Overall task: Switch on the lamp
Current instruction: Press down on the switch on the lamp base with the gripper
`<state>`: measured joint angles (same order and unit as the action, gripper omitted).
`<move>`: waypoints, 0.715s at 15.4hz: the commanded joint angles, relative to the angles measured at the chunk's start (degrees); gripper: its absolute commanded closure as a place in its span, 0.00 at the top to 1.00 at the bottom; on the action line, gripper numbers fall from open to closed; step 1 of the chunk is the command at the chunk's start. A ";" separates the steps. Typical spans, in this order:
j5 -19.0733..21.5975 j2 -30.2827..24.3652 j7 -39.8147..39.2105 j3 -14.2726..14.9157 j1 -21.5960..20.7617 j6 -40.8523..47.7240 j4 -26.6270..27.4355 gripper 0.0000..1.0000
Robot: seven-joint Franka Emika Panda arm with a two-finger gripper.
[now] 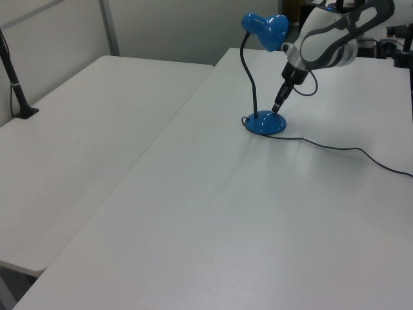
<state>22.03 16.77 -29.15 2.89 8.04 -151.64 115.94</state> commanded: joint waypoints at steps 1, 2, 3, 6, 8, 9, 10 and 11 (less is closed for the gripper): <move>1.78 1.07 -1.53 0.01 -0.48 1.26 -0.98 0.00; 1.78 1.07 -1.61 0.01 -0.57 1.17 -0.98 0.00; 1.78 1.16 -1.70 -0.08 -0.57 1.17 -0.98 0.00; 1.78 1.69 -1.79 -0.34 -0.57 1.08 -0.98 0.00; 1.70 -0.41 -1.79 -0.34 -0.13 2.22 -0.72 0.00; 1.26 -1.56 -1.70 -0.26 0.13 4.66 -0.72 0.00; 0.82 -2.96 -1.79 -0.26 0.31 9.04 -0.89 0.00; -0.31 -4.80 -2.84 -0.17 1.35 13.87 -0.89 0.00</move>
<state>22.03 16.94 -29.17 2.80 8.01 -148.94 115.17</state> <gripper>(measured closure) 0.991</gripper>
